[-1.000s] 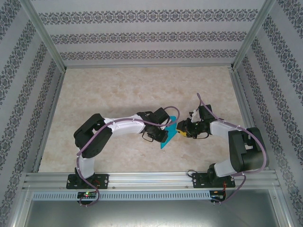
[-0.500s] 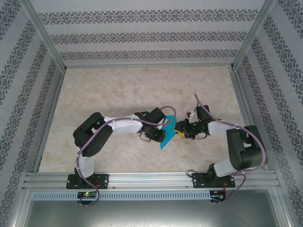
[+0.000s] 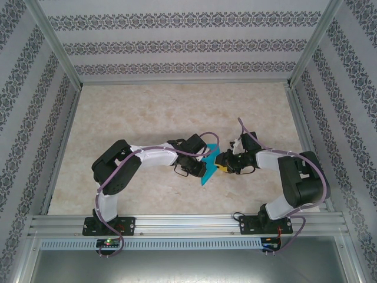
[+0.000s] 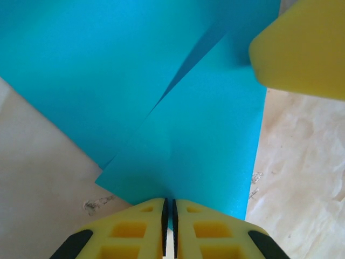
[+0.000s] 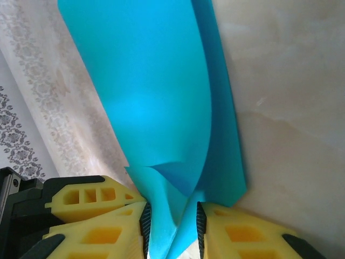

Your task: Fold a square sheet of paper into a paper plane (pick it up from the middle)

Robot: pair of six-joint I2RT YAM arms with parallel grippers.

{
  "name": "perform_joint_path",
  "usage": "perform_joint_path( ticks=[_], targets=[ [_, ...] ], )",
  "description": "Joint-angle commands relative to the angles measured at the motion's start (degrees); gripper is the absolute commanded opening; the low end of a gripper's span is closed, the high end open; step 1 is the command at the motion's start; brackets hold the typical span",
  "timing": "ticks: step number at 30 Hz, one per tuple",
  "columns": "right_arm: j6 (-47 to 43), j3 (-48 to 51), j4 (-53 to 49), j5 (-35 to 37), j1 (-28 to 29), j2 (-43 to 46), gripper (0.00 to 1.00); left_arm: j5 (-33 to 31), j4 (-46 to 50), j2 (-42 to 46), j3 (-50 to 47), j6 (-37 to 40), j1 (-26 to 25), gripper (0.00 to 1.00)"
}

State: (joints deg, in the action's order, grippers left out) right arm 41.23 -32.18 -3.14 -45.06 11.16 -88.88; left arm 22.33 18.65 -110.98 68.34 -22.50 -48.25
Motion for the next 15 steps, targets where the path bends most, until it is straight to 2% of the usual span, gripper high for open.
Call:
perform_joint_path(
  ticks=[1, 10, 15],
  targets=[
    [0.95, -0.33, 2.31, -1.70, 1.02, -0.82, 0.28, 0.81, -1.59, -1.47, -0.66, 0.63, 0.97, 0.16],
    [0.34, -0.07, 2.93, -0.48, 1.06, -2.50, 0.14, 2.77, -2.98, 0.04, -1.21, -0.48, 1.62, 0.18],
    [-1.75, -0.51, -0.66, 2.51, 1.04, -2.15, 0.08, 4.34, -3.80, 1.16, -1.73, -1.24, 2.08, 0.20]
  ],
)
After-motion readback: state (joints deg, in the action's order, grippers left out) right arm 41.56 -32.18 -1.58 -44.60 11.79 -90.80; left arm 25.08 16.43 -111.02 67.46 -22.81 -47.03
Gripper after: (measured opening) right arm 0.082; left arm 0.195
